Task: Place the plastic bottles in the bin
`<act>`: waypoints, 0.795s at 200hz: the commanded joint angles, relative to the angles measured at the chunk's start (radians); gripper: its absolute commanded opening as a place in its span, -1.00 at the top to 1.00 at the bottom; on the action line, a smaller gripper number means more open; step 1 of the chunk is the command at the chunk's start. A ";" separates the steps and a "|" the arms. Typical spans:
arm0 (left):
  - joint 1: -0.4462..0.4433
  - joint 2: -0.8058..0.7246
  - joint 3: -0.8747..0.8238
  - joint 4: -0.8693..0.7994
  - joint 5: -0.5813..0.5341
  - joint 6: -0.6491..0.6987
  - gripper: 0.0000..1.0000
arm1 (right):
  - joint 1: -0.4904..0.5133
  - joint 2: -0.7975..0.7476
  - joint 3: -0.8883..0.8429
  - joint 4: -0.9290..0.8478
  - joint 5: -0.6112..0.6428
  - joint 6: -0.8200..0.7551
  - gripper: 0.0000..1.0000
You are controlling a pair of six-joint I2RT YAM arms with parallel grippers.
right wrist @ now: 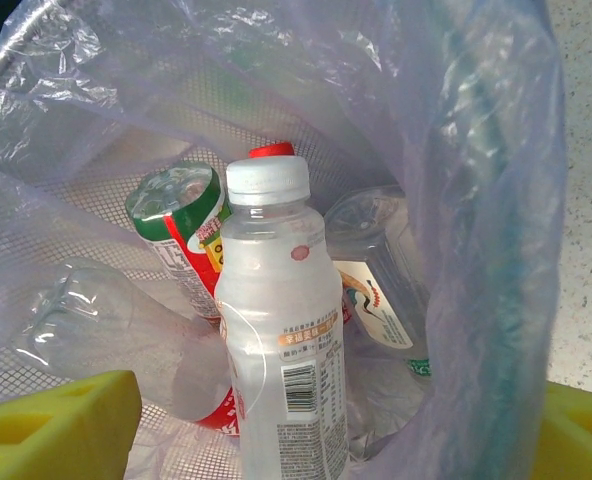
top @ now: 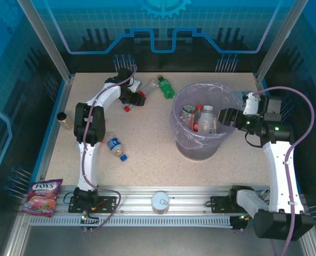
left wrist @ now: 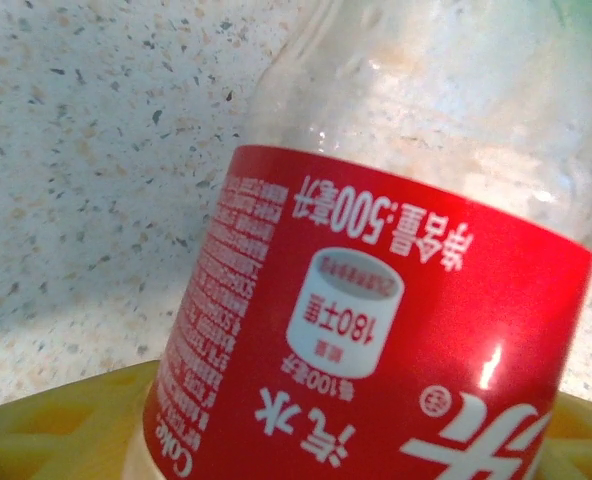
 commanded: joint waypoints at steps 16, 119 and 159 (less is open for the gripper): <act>-0.007 -0.213 -0.155 0.111 0.010 -0.093 -0.29 | -0.014 -0.030 -0.026 0.024 -0.057 0.028 -0.71; -0.150 -0.884 -0.518 0.341 0.137 -0.296 -0.14 | 0.085 -0.043 -0.041 0.065 -0.074 0.094 -0.69; -0.301 -1.005 -0.509 0.437 0.185 -0.356 -0.05 | 0.136 -0.046 -0.052 0.092 -0.056 0.121 -0.68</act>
